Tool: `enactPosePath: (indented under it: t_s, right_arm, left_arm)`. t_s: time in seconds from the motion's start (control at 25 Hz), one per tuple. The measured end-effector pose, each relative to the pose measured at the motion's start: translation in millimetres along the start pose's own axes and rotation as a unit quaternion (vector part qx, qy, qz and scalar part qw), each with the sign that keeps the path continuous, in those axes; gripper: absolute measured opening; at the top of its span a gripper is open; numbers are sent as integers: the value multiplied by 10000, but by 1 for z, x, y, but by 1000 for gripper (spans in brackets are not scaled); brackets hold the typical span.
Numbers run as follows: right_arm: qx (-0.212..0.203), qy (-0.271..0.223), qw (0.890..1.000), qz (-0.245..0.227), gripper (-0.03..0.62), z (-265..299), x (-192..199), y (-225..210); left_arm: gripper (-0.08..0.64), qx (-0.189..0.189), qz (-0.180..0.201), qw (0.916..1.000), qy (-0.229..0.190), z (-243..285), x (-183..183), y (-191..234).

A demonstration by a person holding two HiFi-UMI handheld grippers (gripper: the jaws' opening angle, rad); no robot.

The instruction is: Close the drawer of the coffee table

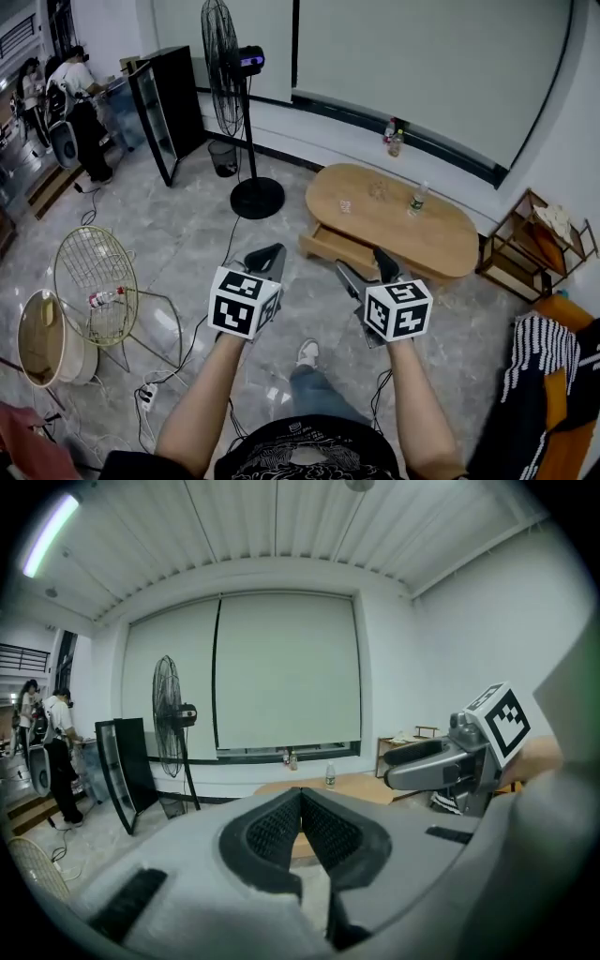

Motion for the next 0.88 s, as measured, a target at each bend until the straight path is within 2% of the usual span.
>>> enactPosePath:
  t_s: [0.24,0.64,0.88]
  right_arm:
    - [243,2,9996,138,351,46,-3,-57]
    - [777,-37,9965,313,351,127,-26,-186]
    - [958,3,9946,403,350,157,-31,-243]
  left_arm:
    - [2,171,117,9997,88,73,-7,21]
    - [2,522,272,9979,268,233,-28,55]
    - [2,716,278,9966,299,303,-38,55]
Point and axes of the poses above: the fingertips, and each gripper's own axes: z forward along the fingers, y to its left, x out of its underside, the point moved 1 cm from there along -z, backward along the fingers, and after that the axes turned 11 degrees about -x, right-handed, at the moved point
